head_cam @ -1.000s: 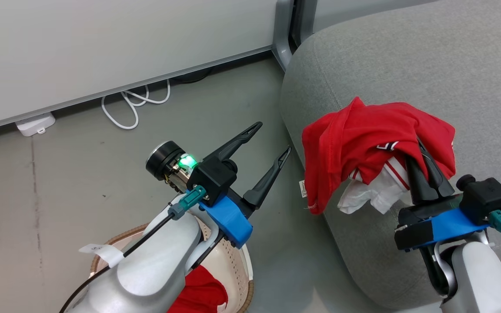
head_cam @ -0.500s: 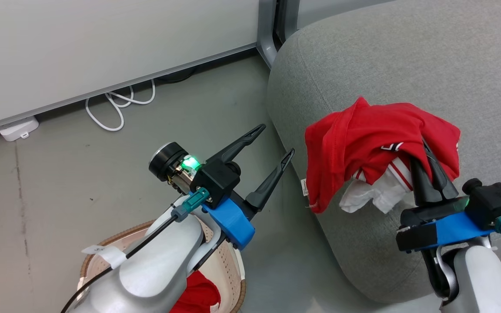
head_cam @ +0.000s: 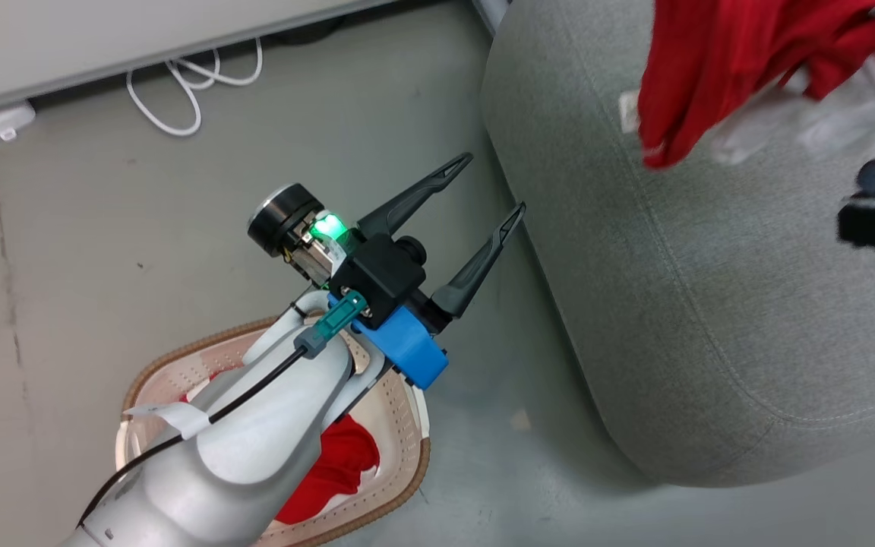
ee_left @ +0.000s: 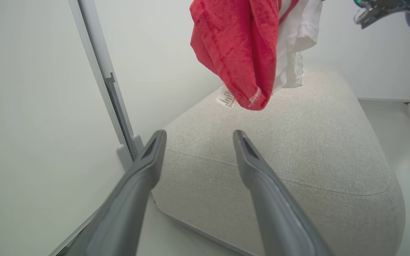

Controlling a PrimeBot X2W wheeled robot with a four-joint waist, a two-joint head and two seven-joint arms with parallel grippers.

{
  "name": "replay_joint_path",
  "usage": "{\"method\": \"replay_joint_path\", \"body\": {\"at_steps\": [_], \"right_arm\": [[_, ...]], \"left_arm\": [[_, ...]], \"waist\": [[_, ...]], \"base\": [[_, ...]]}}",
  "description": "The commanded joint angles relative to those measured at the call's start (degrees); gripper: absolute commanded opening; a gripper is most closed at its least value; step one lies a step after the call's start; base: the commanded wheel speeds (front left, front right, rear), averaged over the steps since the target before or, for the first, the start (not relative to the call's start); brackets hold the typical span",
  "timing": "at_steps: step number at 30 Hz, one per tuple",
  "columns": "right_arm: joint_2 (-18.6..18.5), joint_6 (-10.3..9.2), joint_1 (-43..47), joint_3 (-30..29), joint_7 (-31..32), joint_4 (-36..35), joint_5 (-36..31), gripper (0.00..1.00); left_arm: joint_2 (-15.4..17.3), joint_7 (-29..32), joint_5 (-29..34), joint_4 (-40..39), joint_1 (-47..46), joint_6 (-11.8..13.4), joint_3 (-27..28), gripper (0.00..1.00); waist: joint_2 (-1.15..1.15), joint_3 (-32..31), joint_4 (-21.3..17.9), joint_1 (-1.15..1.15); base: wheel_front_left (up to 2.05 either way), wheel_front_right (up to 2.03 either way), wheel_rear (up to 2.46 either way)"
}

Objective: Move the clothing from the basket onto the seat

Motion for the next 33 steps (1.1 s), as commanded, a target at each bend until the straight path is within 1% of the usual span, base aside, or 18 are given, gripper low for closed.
{"method": "replay_joint_path", "body": {"at_steps": [1,6,10,12,13,14,15,19,25,31,33], "right_arm": [[-1.2,0.03,-3.3,-1.5,-0.2,-0.7,-0.4,0.00],[-6.2,0.03,-12.7,-8.4,-0.2,-0.6,0.3,0.00],[-9.7,0.03,-18.4,-12.5,-0.2,0.4,1.2,0.00],[-11.4,0.03,-20.5,-13.6,-0.2,1.6,1.9,0.00],[-11.4,0.03,-20.5,-13.6,-0.2,1.6,1.9,0.00],[-12.7,0.03,-21.6,-14.5,-0.2,3.4,1.8,0.00],[-12.7,0.03,-21.6,-14.5,-0.2,3.4,1.8,0.00],[-14.6,0.02,-21.8,-15.8,-0.2,8.1,1.5,0.00],[-14.9,0.02,-18.9,-19.0,-0.2,16.8,1.7,0.00],[-13.2,0.02,-16.1,-20.7,-0.2,23.5,1.9,0.00],[-12.6,0.03,-15.5,-20.2,-0.2,26.0,2.1,0.00]], "left_arm": [[0.3,-0.2,0.8,-0.4,-1.7,0.0,0.1,1.00],[0.7,-0.2,2.8,-1.4,-5.6,0.0,0.1,1.00],[1.2,-0.2,4.2,-2.1,-8.1,0.0,0.0,1.00],[1.5,-0.2,4.8,-2.5,-9.2,0.0,0.0,1.00],[1.5,-0.2,4.8,-2.5,-9.2,0.0,0.0,1.00],[1.8,-0.2,5.6,-2.7,-10.0,0.0,0.0,1.00],[1.8,-0.2,5.6,-2.7,-10.0,0.0,0.0,1.00],[1.5,-0.2,6.2,-3.2,-10.9,0.0,-0.3,1.00],[1.0,-0.2,6.3,-3.7,-11.3,0.0,0.0,1.00],[0.6,-0.2,6.5,-3.6,-10.9,0.0,0.8,1.00],[0.6,-0.2,6.6,-3.4,-10.7,0.0,1.0,1.00]], "waist": [[0.00,5.4,1.3,0.00],[0.00,13.6,2.7,0.00],[0.00,18.9,3.3,0.00],[0.00,21.2,3.3,0.00],[0.00,21.2,3.3,0.00],[0.00,23.1,3.1,0.00],[0.00,23.1,3.1,0.00],[0.00,25.4,3.4,0.00],[0.00,26.8,4.6,0.00],[0.00,27.1,5.1,0.00],[0.00,26.9,5.2,0.00]], "base": [[0.00,0.00,0.00],[0.00,0.00,0.00],[0.00,0.00,0.00],[0.00,0.00,0.00],[0.00,0.00,0.00],[0.00,0.00,0.00],[0.00,0.00,0.00],[0.00,0.00,0.00],[0.00,0.00,0.00],[0.00,0.00,0.00],[0.00,0.00,0.00]]}}
